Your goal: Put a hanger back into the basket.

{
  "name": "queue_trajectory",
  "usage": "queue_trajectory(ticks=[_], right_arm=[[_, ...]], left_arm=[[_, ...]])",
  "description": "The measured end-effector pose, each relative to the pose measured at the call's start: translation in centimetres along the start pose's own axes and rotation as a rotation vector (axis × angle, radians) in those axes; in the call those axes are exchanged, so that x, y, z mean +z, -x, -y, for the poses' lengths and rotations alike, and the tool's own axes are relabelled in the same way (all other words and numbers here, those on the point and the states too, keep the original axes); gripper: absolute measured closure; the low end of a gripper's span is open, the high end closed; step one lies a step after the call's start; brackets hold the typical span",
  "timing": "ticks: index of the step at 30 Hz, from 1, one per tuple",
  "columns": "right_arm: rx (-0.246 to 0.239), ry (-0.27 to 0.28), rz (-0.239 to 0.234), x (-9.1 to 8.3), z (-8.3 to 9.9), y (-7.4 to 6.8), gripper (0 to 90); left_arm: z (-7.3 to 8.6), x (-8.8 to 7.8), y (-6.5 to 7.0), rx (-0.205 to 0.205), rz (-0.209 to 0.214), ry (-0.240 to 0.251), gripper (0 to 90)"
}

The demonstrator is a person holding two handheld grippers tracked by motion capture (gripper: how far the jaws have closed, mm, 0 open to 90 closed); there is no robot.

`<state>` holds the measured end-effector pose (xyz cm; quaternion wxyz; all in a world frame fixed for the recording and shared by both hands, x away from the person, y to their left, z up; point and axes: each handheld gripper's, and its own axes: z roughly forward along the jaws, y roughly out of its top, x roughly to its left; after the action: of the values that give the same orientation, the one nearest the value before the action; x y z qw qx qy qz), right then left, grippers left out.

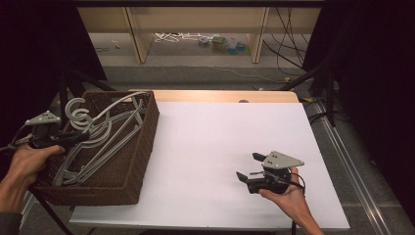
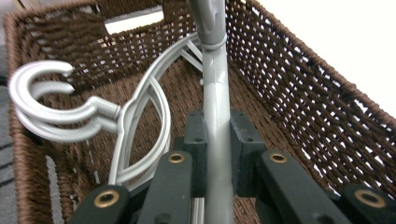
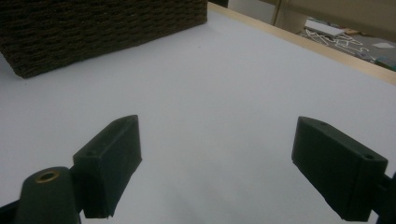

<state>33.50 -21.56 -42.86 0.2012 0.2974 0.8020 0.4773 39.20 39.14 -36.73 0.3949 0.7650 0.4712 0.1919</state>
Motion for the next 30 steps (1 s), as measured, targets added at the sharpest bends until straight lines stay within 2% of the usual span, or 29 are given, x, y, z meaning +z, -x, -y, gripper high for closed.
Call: queue_trajectory(ticks=[4, 7, 8, 9, 12, 16, 17, 18, 19, 20, 21, 24, 25, 27, 30], right_arm=[[0.001, -0.002, -0.002, 0.0, 0.0, 0.0, 16.6], [0.005, -0.004, -0.003, 0.0, 0.1, 0.0, 16.6], [0.005, -0.004, -0.003, 0.0, 0.1, 0.0, 16.6], [0.003, 0.003, -0.001, 0.1, 0.1, 0.0, 16.6], [0.003, 0.002, -0.003, 0.1, 0.1, 0.0, 16.6], [0.001, -0.010, -0.012, 0.1, 0.1, 0.0, 16.6], [0.000, -0.010, -0.009, 0.1, 0.1, 0.0, 16.6], [0.000, -0.010, -0.009, 0.1, 0.1, 0.0, 16.6], [-0.001, -0.009, -0.009, 0.1, 0.1, 0.0, 16.6], [-0.001, -0.010, -0.009, 0.1, 0.1, 0.0, 16.6], [-0.001, -0.009, -0.010, 0.1, 0.1, 0.0, 16.6], [0.000, -0.009, -0.009, 0.1, 0.2, 0.0, 16.6], [-0.001, -0.009, -0.010, 0.1, 0.2, 0.0, 16.6], [-0.001, -0.009, -0.011, 0.1, 0.2, 0.0, 16.6], [-0.001, -0.011, -0.011, 0.2, 0.2, 0.0, 16.6]], left_arm=[[0.2, 0.5, -0.1, 0.015, 0.016, -0.037, 79.4], [0.6, 1.3, 0.2, 0.026, 0.025, -0.084, 79.4], [0.6, 1.3, 0.2, 0.026, 0.025, -0.084, 79.4], [0.5, 1.4, 0.1, 0.057, 0.023, -0.116, 79.4], [0.6, 1.9, 0.0, 0.056, 0.022, -0.137, 79.4], [1.0, 3.1, -0.1, 0.043, 0.006, -0.170, 79.2], [1.2, 3.5, -0.1, 0.026, 0.010, -0.181, 79.2], [1.2, 3.5, -0.1, 0.026, 0.010, -0.181, 79.1], [1.6, 3.8, -0.1, -0.004, -0.001, -0.192, 79.1], [1.7, 3.9, -0.3, -0.006, 0.011, -0.173, 78.9], [1.7, 3.7, -0.5, -0.018, -0.008, -0.182, 78.8], [1.7, 3.8, -0.8, -0.023, -0.018, -0.185, 78.3], [1.8, 3.8, -1.0, -0.041, -0.027, -0.186, 77.9], [1.8, 3.9, -1.1, -0.047, -0.030, -0.188, 77.6], [1.9, 4.0, -1.4, -0.071, -0.060, -0.190, 74.4]])
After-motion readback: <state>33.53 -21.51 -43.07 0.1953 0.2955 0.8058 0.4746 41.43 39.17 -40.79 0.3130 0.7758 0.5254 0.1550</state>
